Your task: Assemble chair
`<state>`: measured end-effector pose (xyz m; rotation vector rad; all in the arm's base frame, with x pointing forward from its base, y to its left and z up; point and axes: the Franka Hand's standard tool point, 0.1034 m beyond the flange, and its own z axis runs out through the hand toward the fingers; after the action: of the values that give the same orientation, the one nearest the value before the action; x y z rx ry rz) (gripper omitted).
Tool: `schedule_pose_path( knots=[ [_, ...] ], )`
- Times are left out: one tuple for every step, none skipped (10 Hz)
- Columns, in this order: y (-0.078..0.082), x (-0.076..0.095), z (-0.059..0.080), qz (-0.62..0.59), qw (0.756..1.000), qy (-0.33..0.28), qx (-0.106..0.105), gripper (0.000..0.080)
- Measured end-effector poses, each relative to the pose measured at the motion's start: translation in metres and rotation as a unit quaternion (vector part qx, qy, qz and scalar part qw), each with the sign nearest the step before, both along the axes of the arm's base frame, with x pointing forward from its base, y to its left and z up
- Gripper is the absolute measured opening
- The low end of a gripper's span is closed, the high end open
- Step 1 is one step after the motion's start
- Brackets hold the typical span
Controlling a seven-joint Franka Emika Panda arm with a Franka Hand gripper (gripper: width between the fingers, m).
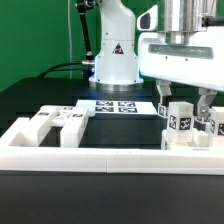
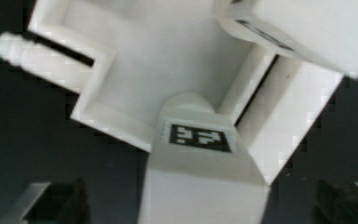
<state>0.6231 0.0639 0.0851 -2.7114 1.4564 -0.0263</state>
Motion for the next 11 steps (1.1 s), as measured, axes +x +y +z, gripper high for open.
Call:
schedule_pose_path(
  knots=[
    [0.0009,0.0,-0.0002,0.041,0.999,-0.002,-0.002,0.0638],
    [0.0023,-0.0008,-0.0013,0.081,0.997,-0.005,-0.004,0.0648],
    [0.0016,-0.0005,-0.0016,0.122,0.992,-0.01,-0.006,0.0648],
    [0.0005,-0.0002,-0.0014,0.153,0.988,-0.012,-0.007,0.0649],
    [-0.0006,0.0,-0.0012,0.193,0.981,-0.014,-0.01,0.0649],
    [-0.0019,0.0001,-0.0012,0.224,0.974,-0.016,-0.011,0.0649],
    [-0.0027,0.0002,-0.0012,0.265,0.964,-0.017,-0.014,0.0649],
    [-0.0033,0.0001,-0.0017,0.297,0.955,-0.019,-0.015,0.0649],
    [-0.0032,0.0,-0.0019,0.322,0.946,-0.019,-0.017,0.0649],
    [-0.0032,0.0,-0.0019,0.352,0.936,-0.021,-0.019,0.0649],
    [-0.0037,0.0,-0.0019,0.386,0.922,-0.022,-0.021,0.0649]
  ],
)
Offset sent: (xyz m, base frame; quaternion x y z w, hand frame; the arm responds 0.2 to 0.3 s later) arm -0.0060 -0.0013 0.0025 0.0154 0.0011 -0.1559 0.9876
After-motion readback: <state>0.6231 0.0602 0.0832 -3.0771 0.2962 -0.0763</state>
